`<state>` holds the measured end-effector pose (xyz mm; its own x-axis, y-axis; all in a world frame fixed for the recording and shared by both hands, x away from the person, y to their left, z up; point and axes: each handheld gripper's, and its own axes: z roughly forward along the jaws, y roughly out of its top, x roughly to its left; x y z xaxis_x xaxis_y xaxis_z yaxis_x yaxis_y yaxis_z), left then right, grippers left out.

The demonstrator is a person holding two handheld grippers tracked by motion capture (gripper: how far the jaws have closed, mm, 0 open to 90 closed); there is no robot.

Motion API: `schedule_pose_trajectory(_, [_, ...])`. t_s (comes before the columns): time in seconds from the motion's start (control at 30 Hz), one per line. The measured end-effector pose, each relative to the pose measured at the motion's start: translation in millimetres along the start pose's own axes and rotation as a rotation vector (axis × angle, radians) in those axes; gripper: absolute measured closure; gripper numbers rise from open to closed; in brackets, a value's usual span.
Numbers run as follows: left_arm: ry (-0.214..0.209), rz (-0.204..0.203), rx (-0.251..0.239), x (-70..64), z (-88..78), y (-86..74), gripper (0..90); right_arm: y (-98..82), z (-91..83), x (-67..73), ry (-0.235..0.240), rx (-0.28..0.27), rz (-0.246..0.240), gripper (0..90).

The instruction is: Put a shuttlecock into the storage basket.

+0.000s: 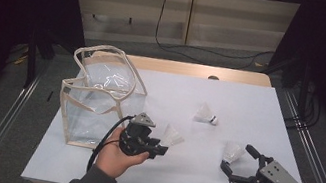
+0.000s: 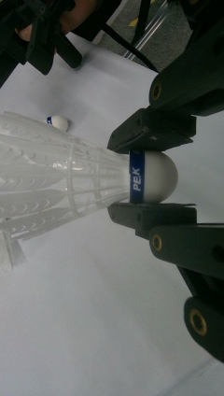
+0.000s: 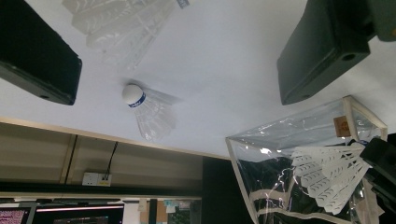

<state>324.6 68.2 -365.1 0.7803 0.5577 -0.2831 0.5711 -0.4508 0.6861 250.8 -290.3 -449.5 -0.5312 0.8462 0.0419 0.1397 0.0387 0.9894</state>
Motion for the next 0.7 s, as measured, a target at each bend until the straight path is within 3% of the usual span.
schedule_pose_trajectory(0.7, [0.017, 0.028, 0.016, 4.6, -12.2, 27.5, 65.6, -3.0, -6.6, -4.0, -0.015, 0.017, 0.007, 0.0])
